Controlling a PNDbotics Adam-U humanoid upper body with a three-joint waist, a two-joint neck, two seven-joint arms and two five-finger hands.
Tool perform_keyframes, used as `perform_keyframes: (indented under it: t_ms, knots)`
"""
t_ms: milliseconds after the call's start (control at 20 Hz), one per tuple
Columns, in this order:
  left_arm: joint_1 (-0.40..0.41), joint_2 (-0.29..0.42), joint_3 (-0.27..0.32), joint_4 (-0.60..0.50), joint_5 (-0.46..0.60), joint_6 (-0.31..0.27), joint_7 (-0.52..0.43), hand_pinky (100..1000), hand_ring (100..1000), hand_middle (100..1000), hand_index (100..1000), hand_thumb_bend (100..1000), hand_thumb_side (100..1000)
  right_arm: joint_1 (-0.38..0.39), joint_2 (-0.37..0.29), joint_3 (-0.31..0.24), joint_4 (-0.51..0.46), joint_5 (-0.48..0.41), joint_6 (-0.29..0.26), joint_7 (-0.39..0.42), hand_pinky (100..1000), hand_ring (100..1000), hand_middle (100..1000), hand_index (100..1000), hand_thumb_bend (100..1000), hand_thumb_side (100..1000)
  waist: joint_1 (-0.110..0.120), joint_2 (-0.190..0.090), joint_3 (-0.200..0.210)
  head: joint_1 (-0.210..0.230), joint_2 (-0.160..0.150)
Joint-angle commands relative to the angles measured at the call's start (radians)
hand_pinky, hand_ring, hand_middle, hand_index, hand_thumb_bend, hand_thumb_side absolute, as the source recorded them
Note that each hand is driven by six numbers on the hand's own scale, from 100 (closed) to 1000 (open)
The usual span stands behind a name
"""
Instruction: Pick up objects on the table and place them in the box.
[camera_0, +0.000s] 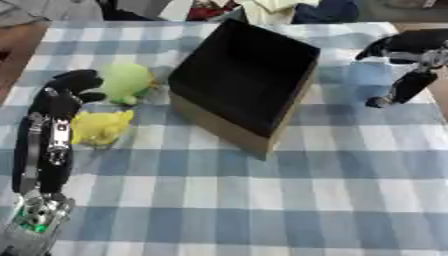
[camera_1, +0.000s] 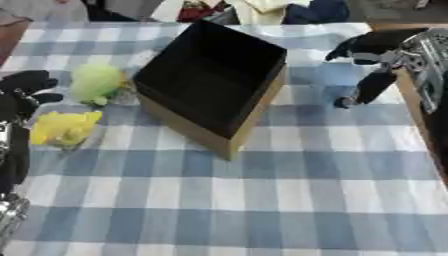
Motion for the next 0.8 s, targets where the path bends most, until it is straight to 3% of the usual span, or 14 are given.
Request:
perform_keyframes:
  t_ms: [50, 300, 350, 450, 650, 800]
  knots:
    - [-0.008, 0.017, 0.0, -0.016, 0.0, -0.002, -0.003, 702, 772, 738, 801, 100, 846, -0.03, -0.006, -0.012, -0.001, 0.014, -0.009, 0.002, 878, 948, 880, 973, 447, 471, 0.0, -0.017, 0.002, -0.005, -0.015]
    - [-0.008, 0.016, -0.002, -0.016, -0.001, -0.002, -0.005, 702, 772, 736, 797, 100, 846, -0.03, 0.004, -0.011, 0.0, 0.022, -0.003, -0.03, 849, 920, 774, 910, 450, 419, 0.002, -0.016, 0.004, -0.01, -0.016]
    - [-0.008, 0.016, -0.002, -0.016, -0.001, -0.002, -0.005, 702, 772, 736, 796, 100, 847, -0.031, 0.006, -0.011, -0.002, 0.021, -0.004, -0.039, 836, 910, 693, 832, 452, 394, 0.001, -0.016, 0.004, -0.01, -0.016]
    - [-0.008, 0.015, -0.002, -0.016, -0.001, -0.001, -0.005, 702, 773, 737, 796, 100, 848, -0.03, 0.007, -0.009, -0.009, 0.011, -0.005, -0.057, 823, 898, 612, 749, 446, 382, 0.001, -0.016, 0.004, -0.011, -0.017]
    - [-0.01, 0.017, -0.002, -0.016, -0.001, -0.001, -0.008, 702, 773, 737, 794, 100, 845, -0.028, 0.007, -0.007, -0.024, -0.008, 0.011, -0.101, 796, 864, 460, 554, 333, 345, 0.0, -0.017, 0.005, -0.011, -0.018]
    - [-0.009, 0.017, -0.003, -0.016, -0.001, -0.001, -0.011, 702, 774, 738, 794, 100, 845, -0.028, 0.005, -0.005, -0.027, -0.017, 0.023, -0.118, 790, 840, 440, 520, 275, 312, -0.001, -0.018, 0.006, -0.011, -0.019]
